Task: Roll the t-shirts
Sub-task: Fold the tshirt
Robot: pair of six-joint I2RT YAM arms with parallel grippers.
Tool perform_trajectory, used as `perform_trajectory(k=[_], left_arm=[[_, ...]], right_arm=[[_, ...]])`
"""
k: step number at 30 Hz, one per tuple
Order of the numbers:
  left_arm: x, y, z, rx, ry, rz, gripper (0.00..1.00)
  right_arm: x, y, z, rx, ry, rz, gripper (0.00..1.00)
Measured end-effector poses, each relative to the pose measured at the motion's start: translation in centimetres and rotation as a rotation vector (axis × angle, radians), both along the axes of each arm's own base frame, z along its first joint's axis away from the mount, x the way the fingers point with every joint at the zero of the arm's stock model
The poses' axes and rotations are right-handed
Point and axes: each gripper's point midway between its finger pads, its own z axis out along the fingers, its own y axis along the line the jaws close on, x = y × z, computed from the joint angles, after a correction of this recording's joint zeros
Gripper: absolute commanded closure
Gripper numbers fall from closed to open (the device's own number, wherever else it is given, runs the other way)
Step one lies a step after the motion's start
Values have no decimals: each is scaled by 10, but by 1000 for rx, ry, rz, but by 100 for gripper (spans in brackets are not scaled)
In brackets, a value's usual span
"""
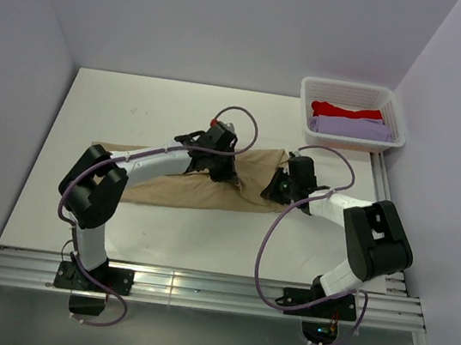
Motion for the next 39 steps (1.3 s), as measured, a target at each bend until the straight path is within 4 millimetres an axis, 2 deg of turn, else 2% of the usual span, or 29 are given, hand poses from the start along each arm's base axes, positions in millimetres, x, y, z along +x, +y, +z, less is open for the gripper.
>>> perform_trajectory(k=[10,22,30,34,39], left_arm=[[-12,15,-19,-20,97,-27,100],[-11,40,-31,-12,133,-18,100],[-6,47,-30,-25,142,-16,99],[-14,49,-34,-37,154,-37,91],[-37,58,-41,-25,182,-57,65]], right_arm=[[1,0,1,3,-5,-1,76],[1,1,1,4,-6,-1,75],[1,1,1,4,-6,-1,75],[1,0,1,4,-7,-1,75],[1,1,1,4,-7,-1,73]])
